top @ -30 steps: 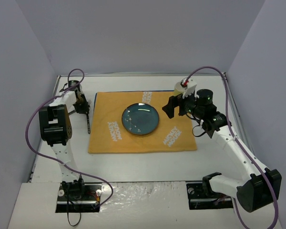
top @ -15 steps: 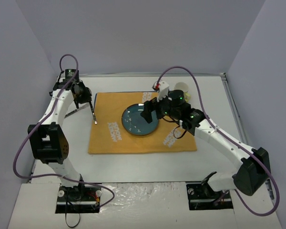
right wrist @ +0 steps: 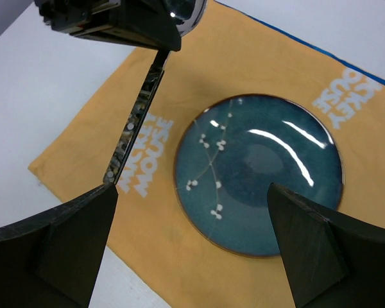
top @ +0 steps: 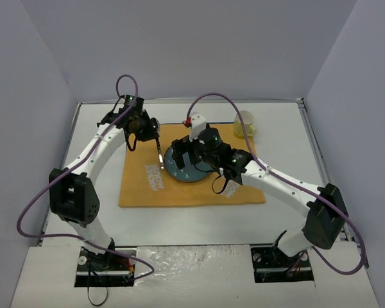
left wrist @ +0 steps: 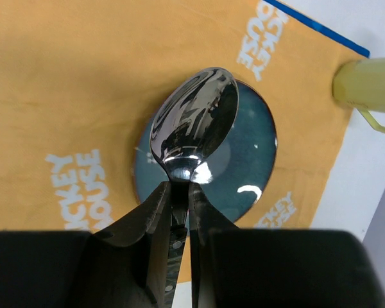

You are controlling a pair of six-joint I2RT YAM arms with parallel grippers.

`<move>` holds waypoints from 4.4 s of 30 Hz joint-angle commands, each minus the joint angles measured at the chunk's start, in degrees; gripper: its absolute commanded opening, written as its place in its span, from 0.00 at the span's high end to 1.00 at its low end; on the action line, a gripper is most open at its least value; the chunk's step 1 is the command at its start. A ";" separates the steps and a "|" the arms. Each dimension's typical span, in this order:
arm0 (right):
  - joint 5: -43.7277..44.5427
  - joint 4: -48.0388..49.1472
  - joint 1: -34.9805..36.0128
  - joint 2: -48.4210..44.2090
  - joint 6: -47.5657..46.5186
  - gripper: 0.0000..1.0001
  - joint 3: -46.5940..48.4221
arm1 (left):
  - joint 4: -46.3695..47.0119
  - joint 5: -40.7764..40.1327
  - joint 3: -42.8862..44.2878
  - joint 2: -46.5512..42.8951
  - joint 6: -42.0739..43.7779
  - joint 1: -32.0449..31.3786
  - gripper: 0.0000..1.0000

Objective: Set the dinner table for one person

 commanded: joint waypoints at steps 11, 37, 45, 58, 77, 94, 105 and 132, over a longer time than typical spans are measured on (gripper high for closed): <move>18.15 -10.17 -11.37 -41.00 3.08 0.00 -13.74 | 10.94 -8.98 11.91 12.34 -10.22 -22.04 1.00; 18.12 -15.84 -11.45 -46.73 3.12 0.00 -15.76 | 18.31 -11.74 27.99 34.88 -17.16 -29.03 1.00; 17.78 -16.02 -11.54 -47.11 3.50 0.00 -16.35 | 19.15 -10.57 26.37 36.65 -17.90 -29.03 1.00; 17.43 -16.81 -11.48 -47.53 3.35 0.00 -16.68 | 16.08 -10.25 31.71 40.75 -12.64 -29.00 1.00; 17.40 -17.16 -11.51 -47.53 3.41 0.00 -16.90 | 17.82 -12.88 24.95 37.34 -18.98 -28.94 0.96; 17.17 -17.07 -11.51 -47.53 3.35 0.00 -17.29 | 14.90 -12.42 24.41 36.34 -19.27 -28.85 0.64; 17.78 -17.07 -11.54 -47.87 2.81 0.00 -15.90 | 4.77 -12.01 27.49 27.60 -13.07 -28.93 0.56; 9.94 -13.46 -11.45 -42.99 -2.98 0.00 -13.01 | -2.65 -4.03 7.11 8.75 60.24 21.92 0.36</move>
